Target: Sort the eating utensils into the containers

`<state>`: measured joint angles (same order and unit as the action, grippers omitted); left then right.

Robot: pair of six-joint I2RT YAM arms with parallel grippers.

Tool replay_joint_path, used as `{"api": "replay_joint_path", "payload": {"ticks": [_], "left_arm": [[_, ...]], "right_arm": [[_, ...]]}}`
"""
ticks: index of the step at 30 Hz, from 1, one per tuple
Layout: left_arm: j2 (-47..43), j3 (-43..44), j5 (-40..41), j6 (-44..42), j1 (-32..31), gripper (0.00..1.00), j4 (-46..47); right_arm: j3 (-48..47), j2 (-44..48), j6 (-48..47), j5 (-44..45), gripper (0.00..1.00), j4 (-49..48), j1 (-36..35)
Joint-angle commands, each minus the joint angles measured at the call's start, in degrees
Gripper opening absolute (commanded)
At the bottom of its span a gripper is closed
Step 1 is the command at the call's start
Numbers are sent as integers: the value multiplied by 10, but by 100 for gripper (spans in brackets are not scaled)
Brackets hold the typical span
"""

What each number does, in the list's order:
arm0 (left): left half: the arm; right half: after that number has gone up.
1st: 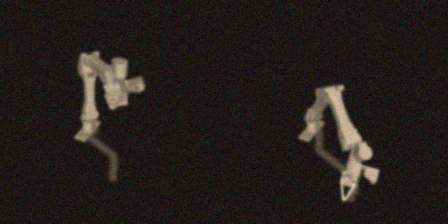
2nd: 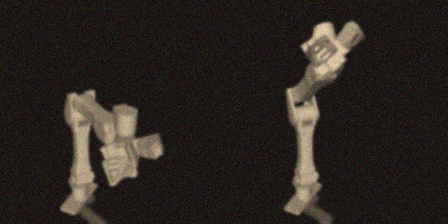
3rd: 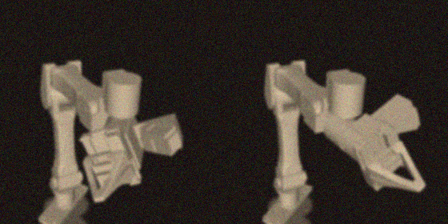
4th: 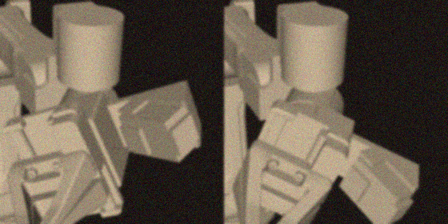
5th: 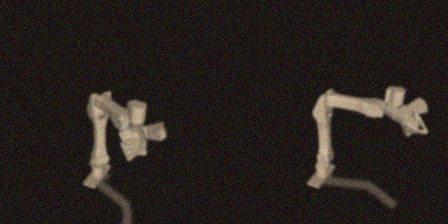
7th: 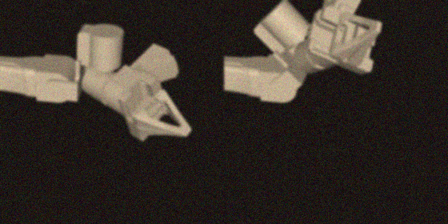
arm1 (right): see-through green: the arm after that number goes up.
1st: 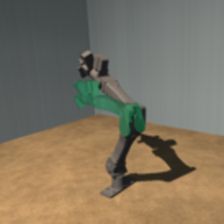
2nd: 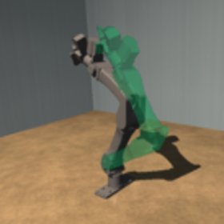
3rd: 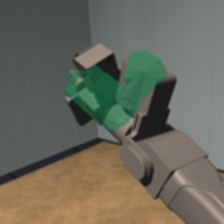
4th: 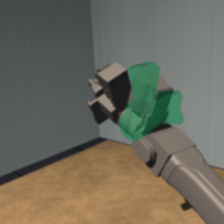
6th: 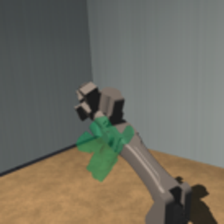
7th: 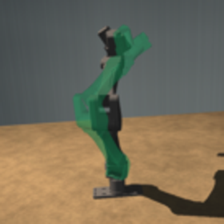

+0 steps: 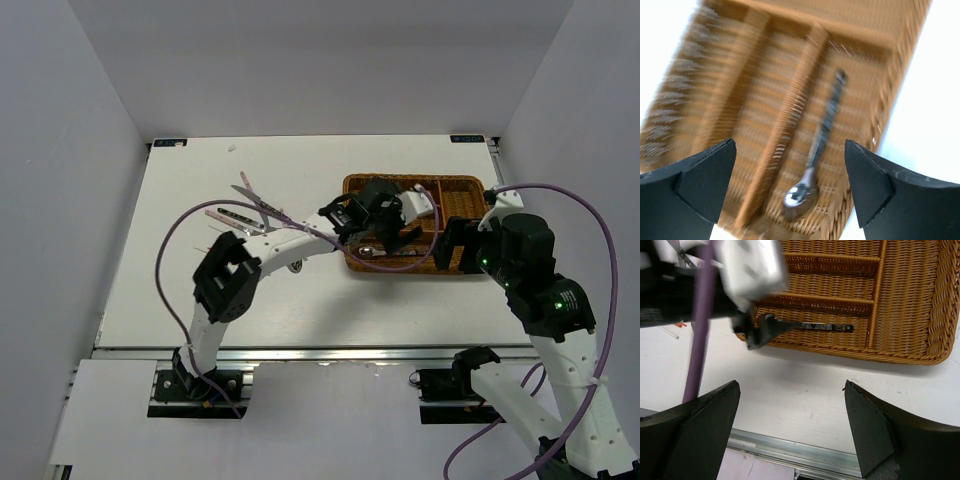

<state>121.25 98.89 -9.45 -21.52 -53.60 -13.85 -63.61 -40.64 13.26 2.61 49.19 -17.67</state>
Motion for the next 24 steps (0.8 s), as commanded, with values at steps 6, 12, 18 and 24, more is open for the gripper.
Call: {"api": "replay_joint_path", "payload": {"ticks": [6, 12, 18, 24], "left_arm": [[-132, 40, 496, 478, 59, 98, -146], [-146, -65, 482, 691, 162, 95, -264], [-149, -179, 390, 676, 213, 80, -177], [-124, -205, 347, 671, 215, 60, -137]], "right_arm": [[-14, -8, 5, -21, 89, -52, -1], [5, -15, 21, -59, 89, -76, -2], [27, -13, 22, -64, 89, -84, -2], [45, -14, 19, -67, 89, -93, -2]]}}
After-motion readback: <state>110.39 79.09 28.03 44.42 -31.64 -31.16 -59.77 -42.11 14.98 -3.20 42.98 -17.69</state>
